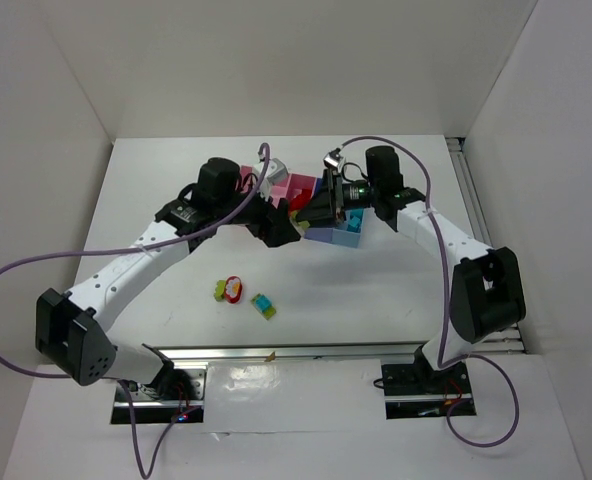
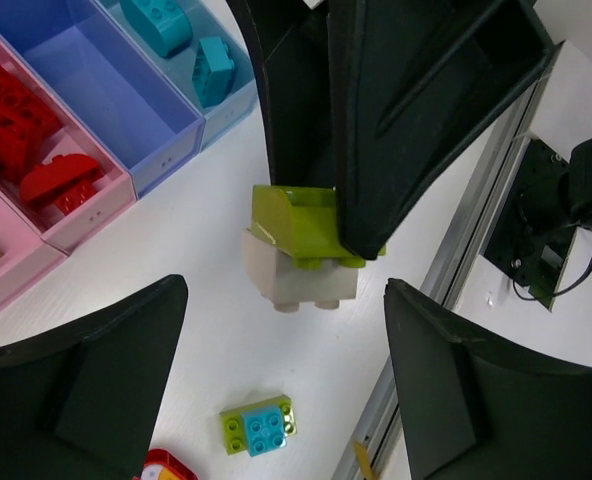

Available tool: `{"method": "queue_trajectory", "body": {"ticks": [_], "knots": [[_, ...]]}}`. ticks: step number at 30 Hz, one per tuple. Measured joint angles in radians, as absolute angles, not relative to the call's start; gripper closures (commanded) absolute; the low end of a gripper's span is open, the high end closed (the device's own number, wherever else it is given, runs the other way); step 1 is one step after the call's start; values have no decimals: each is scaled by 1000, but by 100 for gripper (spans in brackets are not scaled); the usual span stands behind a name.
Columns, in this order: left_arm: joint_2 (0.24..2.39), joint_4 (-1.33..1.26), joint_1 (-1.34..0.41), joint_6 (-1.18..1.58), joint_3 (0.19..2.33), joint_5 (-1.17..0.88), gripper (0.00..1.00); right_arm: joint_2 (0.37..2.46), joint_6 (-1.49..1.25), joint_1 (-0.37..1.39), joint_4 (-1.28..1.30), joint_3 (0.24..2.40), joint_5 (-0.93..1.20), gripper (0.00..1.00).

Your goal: Sort the legos into containers by color

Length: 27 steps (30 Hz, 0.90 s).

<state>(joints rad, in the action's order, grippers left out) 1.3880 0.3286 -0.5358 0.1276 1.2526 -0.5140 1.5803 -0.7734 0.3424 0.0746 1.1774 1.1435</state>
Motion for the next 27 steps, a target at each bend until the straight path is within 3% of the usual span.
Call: {"method": "queue_trajectory", "body": {"ticks": [6, 13, 14, 17, 23, 27], "knots": [[1388, 294, -540, 131, 1234, -504, 17, 1579, -857, 342, -36, 1166, 1184, 63], [1394, 276, -547, 131, 1234, -498, 33, 1579, -897, 342, -84, 1158, 1193, 63], [1396, 275, -548, 131, 1234, -500, 40, 1579, -899, 342, -86, 1156, 1193, 63], [1398, 276, -554, 133, 1234, -503, 50, 1579, -904, 341, -92, 1149, 1184, 63], [1399, 277, -556, 130, 1234, -491, 100, 1579, -908, 338, -84, 1144, 1174, 63], [1399, 279, -559, 130, 1234, -475, 100, 1579, -901, 335, -81, 1144, 1168, 63]]}}
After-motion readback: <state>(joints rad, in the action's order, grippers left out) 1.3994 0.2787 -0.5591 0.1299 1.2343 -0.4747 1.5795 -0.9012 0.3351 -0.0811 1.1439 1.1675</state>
